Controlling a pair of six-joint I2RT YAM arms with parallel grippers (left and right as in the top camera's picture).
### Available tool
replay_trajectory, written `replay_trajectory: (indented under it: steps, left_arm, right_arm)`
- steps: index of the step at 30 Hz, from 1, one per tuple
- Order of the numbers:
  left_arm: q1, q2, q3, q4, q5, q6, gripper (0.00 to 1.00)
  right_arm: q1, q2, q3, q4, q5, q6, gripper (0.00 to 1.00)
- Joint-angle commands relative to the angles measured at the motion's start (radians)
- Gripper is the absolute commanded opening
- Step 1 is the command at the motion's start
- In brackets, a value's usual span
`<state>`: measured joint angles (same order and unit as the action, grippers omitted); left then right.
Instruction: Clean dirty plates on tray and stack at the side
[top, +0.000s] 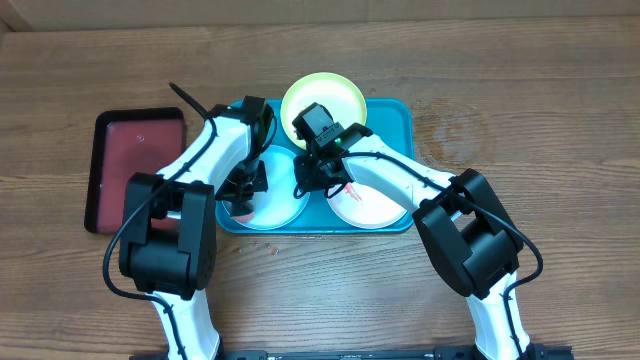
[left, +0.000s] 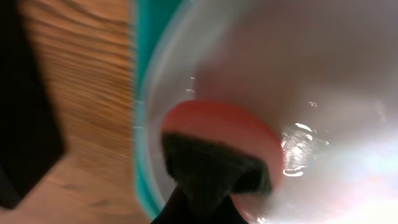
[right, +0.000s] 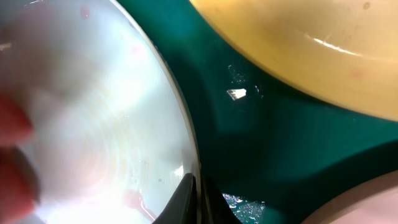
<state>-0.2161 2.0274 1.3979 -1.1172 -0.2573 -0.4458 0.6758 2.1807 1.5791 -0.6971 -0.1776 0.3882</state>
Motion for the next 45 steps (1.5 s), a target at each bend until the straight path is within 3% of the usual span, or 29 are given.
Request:
replay_trajectory:
  steps: [1, 7, 13, 19, 23, 27, 35, 42, 45]
  left_arm:
    - [0.005, -0.014, 0.150, -0.048, -0.082, -0.071, 0.04]
    - [0.062, -0.152, 0.323, -0.056, -0.038, -0.164, 0.04]
    - [0.206, -0.250, 0.330, -0.021, 0.077, -0.156, 0.04]
    - [0.388, -0.233, 0.317, -0.072, 0.093, -0.115, 0.04]
    - [0.504, -0.197, 0.311, -0.071, 0.185, -0.101, 0.04]
    - [0.597, -0.152, 0.310, -0.069, 0.242, -0.055, 0.04]
    - [0.660, -0.105, 0.310, -0.052, 0.251, -0.055, 0.04]
    - [0.665, -0.091, 0.310, -0.047, 0.251, -0.055, 0.04]
    - [0.665, -0.090, 0.310, -0.046, 0.251, -0.055, 0.04]
  right_arm:
    - [0.011, 0.008, 0.024, -0.011, -0.011, -0.023, 0.04]
    - [0.011, 0.007, 0.128, -0.093, -0.010, -0.051, 0.04]
    - [0.021, 0.007, 0.273, -0.205, 0.152, -0.063, 0.04]
    - [0.077, 0.007, 0.438, -0.343, 0.506, -0.087, 0.04]
    - [0.136, 0.007, 0.528, -0.399, 0.782, -0.134, 0.04]
    - [0.217, 0.007, 0.583, -0.396, 1.065, -0.281, 0.04]
    - [0.319, 0.007, 0.583, -0.243, 1.354, -0.567, 0.04]
    - [0.364, 0.007, 0.583, -0.107, 1.419, -0.903, 0.04]
    - [0.370, 0.007, 0.583, -0.070, 1.439, -0.939, 0.04]
